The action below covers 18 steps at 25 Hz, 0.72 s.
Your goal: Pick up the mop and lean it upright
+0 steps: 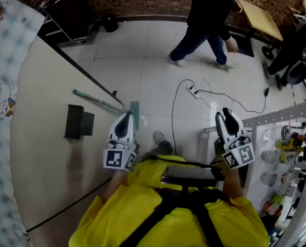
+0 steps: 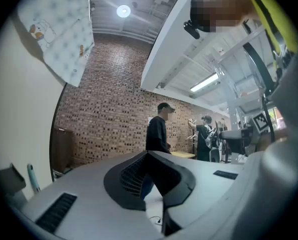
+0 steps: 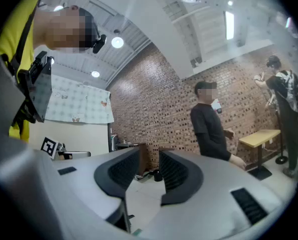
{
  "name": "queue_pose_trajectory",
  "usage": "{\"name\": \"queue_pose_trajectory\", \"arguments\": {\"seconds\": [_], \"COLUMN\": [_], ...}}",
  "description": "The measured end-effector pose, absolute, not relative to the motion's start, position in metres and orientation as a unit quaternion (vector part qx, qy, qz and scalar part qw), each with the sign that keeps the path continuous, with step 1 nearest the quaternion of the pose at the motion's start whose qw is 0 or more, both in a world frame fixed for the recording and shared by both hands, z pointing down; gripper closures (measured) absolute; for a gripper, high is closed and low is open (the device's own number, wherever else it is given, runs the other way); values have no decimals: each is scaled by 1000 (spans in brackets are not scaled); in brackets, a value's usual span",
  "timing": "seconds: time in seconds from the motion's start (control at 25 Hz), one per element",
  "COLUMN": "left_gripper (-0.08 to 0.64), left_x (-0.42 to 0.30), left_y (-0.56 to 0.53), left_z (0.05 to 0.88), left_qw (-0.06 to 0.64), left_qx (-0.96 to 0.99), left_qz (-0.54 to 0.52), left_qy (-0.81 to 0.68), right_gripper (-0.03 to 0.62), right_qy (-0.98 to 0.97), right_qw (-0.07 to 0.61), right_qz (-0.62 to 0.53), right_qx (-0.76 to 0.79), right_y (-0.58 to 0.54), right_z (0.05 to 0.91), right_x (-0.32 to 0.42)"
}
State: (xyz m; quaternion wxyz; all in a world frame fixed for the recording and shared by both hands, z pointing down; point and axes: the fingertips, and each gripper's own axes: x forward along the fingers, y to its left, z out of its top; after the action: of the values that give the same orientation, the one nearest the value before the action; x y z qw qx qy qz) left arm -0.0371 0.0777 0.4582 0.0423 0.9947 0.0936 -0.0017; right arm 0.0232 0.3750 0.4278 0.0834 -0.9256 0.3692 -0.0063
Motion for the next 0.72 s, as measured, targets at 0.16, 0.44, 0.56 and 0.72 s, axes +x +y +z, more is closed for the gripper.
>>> {"name": "queue_pose_trajectory", "arguments": {"seconds": [0.16, 0.44, 0.56, 0.72], "left_gripper": [560, 560, 560, 560], "left_x": [14, 58, 52, 26], "left_y": [58, 4, -33, -100], "left_z": [451, 443, 449, 447], "left_qw": [35, 4, 9, 23], "left_qx": [995, 1000, 998, 983], "left_qz": [11, 4, 9, -2], "left_qy": [94, 16, -64, -184], "right_gripper": [466, 466, 466, 466], "right_qy": [363, 425, 486, 576], "right_qw": [92, 86, 80, 64], "right_qz": [8, -8, -33, -51], "right_qx": [-927, -901, -870, -813], "right_y": [365, 290, 236, 136], "right_z": [406, 414, 426, 438], "right_x": [84, 160, 195, 226]}}
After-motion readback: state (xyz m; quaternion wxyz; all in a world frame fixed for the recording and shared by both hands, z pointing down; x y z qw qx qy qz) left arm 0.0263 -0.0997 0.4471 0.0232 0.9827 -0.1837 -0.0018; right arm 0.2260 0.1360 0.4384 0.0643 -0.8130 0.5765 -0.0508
